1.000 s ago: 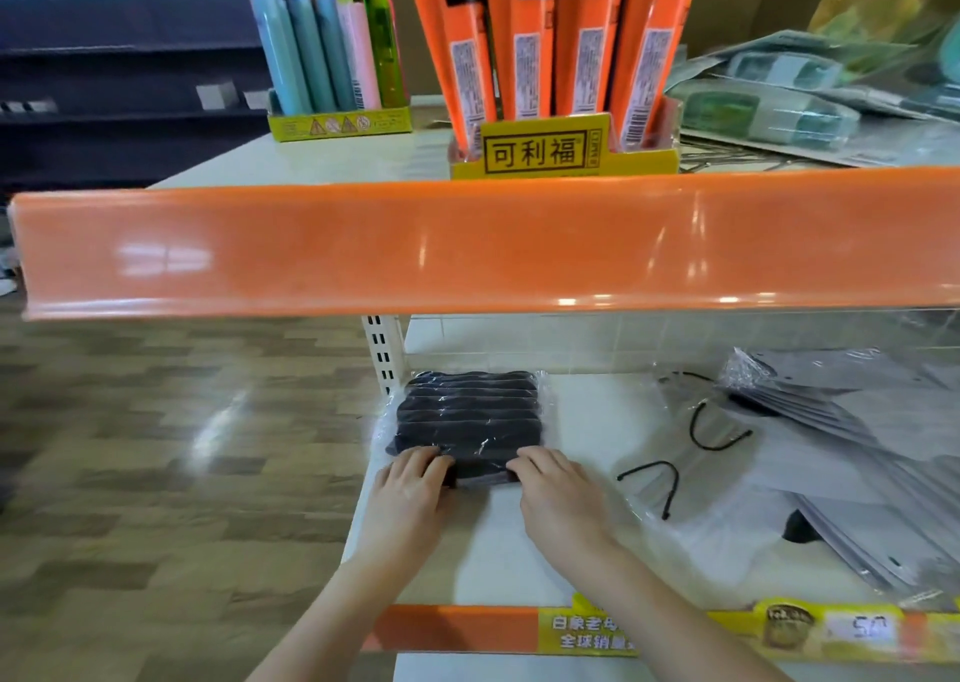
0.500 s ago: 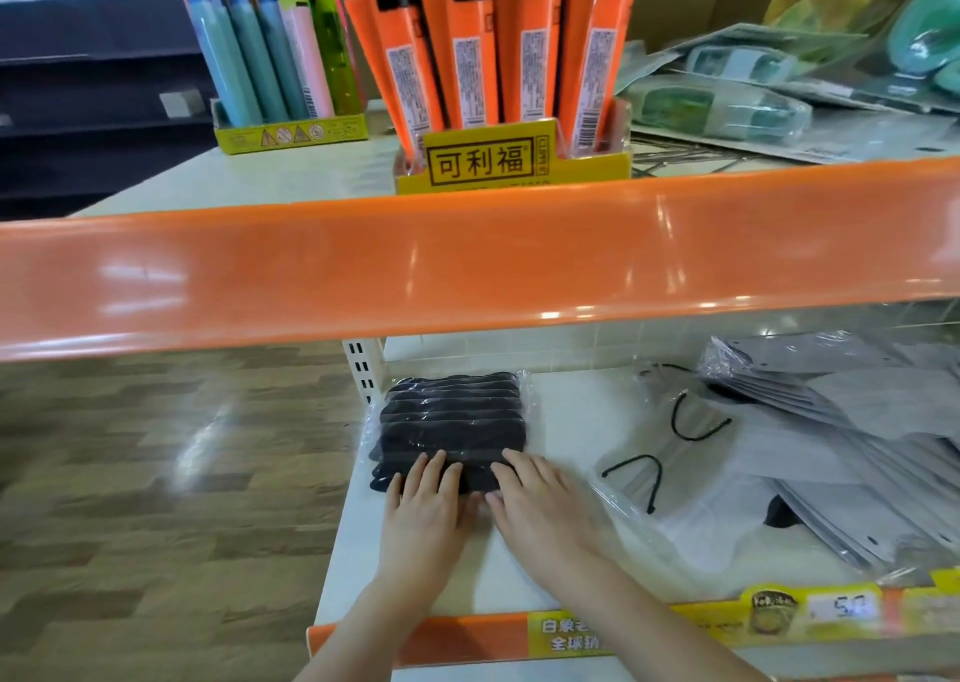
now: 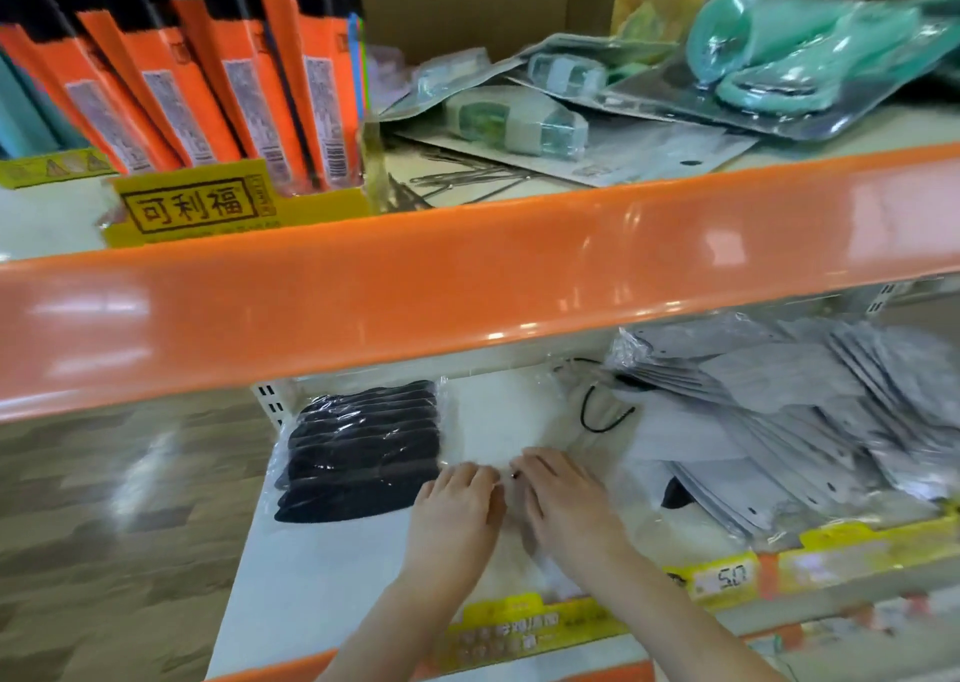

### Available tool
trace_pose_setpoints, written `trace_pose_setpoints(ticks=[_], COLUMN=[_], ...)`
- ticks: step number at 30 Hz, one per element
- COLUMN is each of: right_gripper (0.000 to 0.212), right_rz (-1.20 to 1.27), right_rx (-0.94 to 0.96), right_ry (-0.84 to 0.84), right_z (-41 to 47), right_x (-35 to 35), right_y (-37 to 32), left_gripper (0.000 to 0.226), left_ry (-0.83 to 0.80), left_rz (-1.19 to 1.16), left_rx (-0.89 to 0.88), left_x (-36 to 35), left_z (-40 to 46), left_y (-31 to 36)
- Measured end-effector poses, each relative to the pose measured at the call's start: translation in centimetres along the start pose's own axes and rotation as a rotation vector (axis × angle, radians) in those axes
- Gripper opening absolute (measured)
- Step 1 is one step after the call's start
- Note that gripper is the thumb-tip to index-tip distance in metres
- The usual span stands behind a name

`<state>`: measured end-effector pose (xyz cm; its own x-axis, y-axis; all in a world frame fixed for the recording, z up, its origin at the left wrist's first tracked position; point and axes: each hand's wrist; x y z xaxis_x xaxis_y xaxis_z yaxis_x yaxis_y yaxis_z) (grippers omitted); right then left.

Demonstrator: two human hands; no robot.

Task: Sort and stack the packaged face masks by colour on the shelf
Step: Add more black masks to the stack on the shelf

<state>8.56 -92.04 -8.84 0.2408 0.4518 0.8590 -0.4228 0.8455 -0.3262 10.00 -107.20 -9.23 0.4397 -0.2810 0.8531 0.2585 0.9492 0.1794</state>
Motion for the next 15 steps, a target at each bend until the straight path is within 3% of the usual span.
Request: trace_pose_setpoints(ticks=[4,8,15], right_gripper=[0.049,0.036,0.061], right_rz=[-0.103,-0.156,-0.258], right_rx=[-0.036,-0.053,-0.236], right_ry=[-0.008,0.106,0.078], right_z=[-1.6,-3.3,-5.6], right_x=[2.2,4.3,7.0], right_y=[4.5,8.2,12.7], left_gripper=[0.026,0.022,0.024], left_ry=[-0.036,-0.073,-0.186], left_rz=[-0.045,-0.115,-0.098], left_rx=[-0.054,-0.114,-0.163], left_x=[-1.4,-2.8,-5.2], left_z=[1.4,2.4,3.4], left_y=[4.7,9.2,14.8])
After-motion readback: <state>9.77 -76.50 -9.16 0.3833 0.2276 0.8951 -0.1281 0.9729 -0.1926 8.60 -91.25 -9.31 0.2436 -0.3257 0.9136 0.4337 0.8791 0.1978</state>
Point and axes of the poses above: each hand's wrist, its own z-axis towards the middle knuckle, its own x-axis out of the back of the hand, y = z × x, and after that the axes turned 3 degrees about y, right-handed
